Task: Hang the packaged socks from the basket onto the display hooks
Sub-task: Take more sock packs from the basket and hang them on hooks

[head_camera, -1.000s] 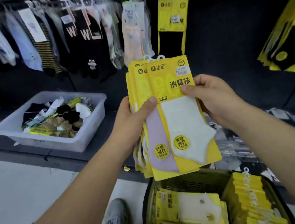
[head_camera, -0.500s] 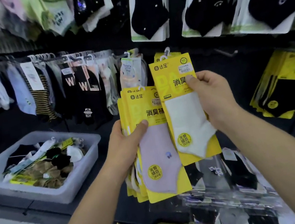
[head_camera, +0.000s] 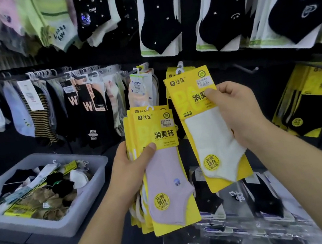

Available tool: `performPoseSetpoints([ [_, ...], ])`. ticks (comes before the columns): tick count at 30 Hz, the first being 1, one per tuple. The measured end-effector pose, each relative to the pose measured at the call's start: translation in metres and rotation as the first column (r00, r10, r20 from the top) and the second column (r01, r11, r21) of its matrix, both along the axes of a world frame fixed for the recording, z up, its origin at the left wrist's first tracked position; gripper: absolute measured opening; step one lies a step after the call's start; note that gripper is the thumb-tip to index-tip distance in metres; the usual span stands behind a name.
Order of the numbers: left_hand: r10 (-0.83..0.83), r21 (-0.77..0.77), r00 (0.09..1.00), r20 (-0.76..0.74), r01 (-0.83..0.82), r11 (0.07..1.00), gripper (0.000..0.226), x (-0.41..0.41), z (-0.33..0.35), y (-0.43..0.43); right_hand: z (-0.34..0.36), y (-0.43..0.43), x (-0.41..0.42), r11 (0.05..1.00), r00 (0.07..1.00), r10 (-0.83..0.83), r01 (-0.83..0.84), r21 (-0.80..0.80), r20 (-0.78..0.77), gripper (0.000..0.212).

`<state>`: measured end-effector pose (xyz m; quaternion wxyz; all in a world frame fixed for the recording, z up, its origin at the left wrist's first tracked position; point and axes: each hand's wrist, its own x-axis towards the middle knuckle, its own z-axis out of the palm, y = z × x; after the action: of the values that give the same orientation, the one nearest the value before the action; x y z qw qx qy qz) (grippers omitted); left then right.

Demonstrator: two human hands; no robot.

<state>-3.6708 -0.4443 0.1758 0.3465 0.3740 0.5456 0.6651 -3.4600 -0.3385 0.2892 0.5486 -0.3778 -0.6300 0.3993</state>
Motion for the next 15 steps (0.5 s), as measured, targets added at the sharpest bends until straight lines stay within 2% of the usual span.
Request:
performPoseSetpoints([
  [11,-0.003,-0.006,0.998,-0.057,0.002,1.000,0.064,-0.008,0.002,-0.011,0.010,0.002,0.000,0.999,0.995,-0.034,0.037,-0.034,0.094,0.021],
  [15,-0.010,-0.011,0.998,-0.055,0.010,1.000,0.063,-0.011,0.001,-0.014,0.017,0.007,0.002,0.997,0.983,-0.072,0.071,0.014,0.168,0.018],
])
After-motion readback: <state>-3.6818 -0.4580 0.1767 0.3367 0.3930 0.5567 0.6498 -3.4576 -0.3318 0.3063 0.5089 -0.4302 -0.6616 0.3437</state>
